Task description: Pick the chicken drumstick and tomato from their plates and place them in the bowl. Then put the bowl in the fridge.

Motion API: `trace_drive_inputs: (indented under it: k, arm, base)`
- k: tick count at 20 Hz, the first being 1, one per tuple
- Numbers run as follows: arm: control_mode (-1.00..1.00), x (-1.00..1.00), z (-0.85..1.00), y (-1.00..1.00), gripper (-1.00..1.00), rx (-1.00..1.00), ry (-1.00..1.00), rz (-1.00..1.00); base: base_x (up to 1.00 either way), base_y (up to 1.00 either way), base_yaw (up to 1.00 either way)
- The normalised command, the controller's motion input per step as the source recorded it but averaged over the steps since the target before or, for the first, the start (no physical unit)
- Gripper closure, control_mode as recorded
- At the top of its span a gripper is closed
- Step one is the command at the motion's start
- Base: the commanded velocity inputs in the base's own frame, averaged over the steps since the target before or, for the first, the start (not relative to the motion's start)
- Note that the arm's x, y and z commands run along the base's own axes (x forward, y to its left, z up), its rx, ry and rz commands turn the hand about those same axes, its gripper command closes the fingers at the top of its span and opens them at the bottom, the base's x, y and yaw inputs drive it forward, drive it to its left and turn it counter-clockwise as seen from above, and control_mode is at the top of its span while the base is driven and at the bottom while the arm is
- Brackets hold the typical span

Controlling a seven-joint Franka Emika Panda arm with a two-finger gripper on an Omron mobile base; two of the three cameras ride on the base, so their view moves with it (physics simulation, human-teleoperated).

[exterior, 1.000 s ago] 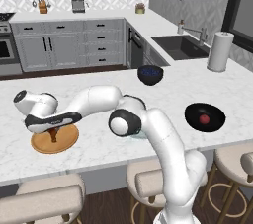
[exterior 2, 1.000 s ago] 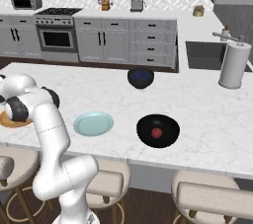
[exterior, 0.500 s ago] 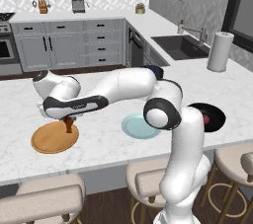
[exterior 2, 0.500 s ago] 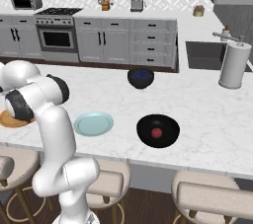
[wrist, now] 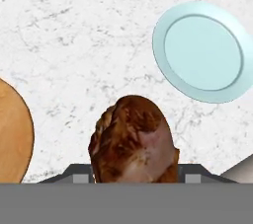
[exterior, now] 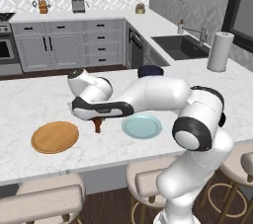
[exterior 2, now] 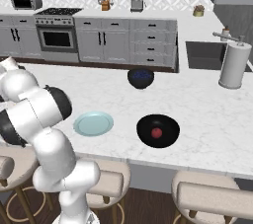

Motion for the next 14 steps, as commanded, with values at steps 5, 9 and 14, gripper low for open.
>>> trace_drive_inputs:
  k: [5, 9, 14]
  arm:
    - [-1.0, 0.0, 0.38, -1.0, 1.0, 0.0, 0.12, -0.09]
    - [-1.0, 0.07, 0.44, -1.0, 1.0, 0.0, 0.14, -0.07]
    - [-1.0, 0.03, 0.12, -1.0, 1.0, 0.0, 0.08, -0.03]
  base:
    - [0.0, 0.0, 0.0]
    - [0.0, 0.0, 0.0]
    - [0.0, 0.0, 0.0]
